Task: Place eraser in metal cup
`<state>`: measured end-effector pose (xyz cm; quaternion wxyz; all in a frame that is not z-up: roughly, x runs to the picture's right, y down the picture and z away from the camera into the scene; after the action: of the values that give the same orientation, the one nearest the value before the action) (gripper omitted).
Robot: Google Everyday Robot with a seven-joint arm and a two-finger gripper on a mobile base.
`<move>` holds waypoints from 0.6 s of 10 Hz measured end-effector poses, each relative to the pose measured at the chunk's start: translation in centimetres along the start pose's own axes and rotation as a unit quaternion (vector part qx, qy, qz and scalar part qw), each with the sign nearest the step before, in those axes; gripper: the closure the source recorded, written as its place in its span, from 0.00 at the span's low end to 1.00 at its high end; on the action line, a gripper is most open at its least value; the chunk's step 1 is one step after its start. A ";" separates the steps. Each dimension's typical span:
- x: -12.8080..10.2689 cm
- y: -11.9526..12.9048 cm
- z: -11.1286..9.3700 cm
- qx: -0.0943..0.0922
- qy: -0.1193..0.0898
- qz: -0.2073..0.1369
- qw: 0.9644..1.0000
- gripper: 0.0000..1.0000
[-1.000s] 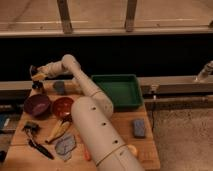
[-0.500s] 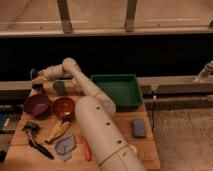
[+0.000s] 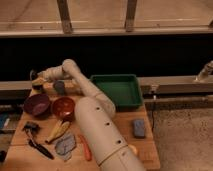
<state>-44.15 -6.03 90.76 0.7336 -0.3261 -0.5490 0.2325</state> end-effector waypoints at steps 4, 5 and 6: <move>-0.1 -0.1 -0.1 0.000 0.002 -0.002 1.000 0.20; 0.0 0.0 -0.1 0.000 0.003 -0.002 1.000 0.20; 0.0 -0.1 -0.1 0.000 0.004 -0.002 1.000 0.20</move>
<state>-44.05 -6.09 90.79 0.7362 -0.3258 -0.5470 0.2296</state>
